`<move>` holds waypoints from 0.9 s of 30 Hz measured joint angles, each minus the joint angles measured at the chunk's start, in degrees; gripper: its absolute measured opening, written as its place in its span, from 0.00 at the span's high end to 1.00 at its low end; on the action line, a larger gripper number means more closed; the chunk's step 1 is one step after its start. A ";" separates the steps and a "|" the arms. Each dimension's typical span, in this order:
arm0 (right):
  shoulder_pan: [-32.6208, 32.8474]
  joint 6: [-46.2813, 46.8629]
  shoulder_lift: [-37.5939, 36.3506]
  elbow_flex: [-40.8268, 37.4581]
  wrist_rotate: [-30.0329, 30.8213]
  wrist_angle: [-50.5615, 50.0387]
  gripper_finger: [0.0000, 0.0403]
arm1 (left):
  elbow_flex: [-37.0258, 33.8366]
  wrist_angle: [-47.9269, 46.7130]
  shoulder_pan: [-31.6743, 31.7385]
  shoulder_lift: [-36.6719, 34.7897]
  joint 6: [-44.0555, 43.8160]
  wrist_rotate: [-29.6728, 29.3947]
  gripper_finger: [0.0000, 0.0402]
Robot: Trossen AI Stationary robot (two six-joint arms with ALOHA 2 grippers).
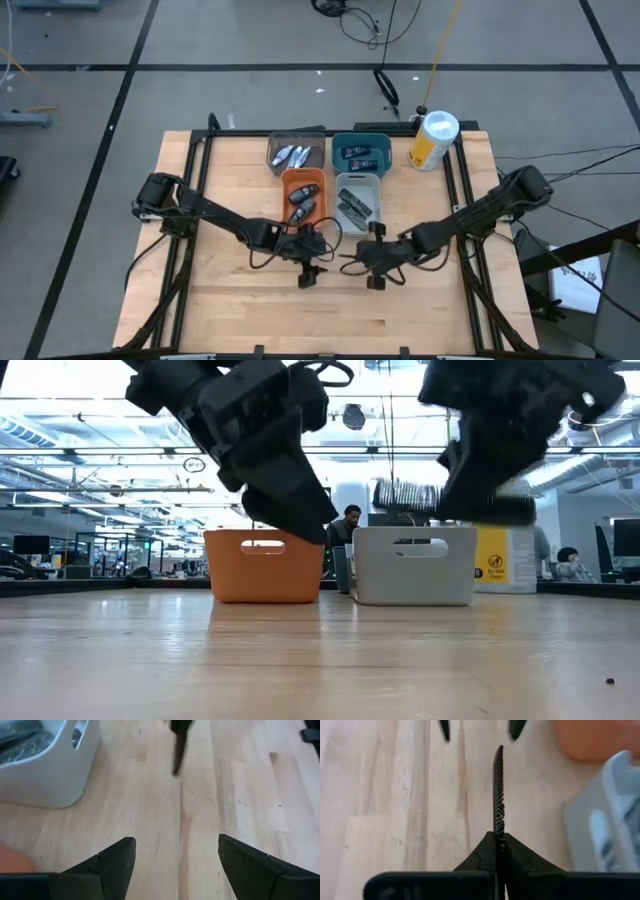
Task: Pick & Place Travel size toiletries
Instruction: Put the black comb into the gray bin
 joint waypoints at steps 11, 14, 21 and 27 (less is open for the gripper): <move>-4.36 1.04 -10.06 0.10 16.86 2.71 0.99 | 0.02 2.08 -0.16 -0.05 0.61 -2.34 0.30; -8.01 3.78 -10.04 0.11 17.49 2.32 0.99 | 0.02 3.00 -0.67 -0.05 1.02 -2.34 0.30; -15.30 9.32 -9.14 -0.06 17.29 -3.22 0.99 | 0.04 5.94 -1.90 -0.05 3.79 -3.06 0.30; -18.85 12.42 -9.16 -4.50 14.12 -1.39 0.95 | 0.04 6.04 -2.31 -0.05 5.16 -3.38 0.30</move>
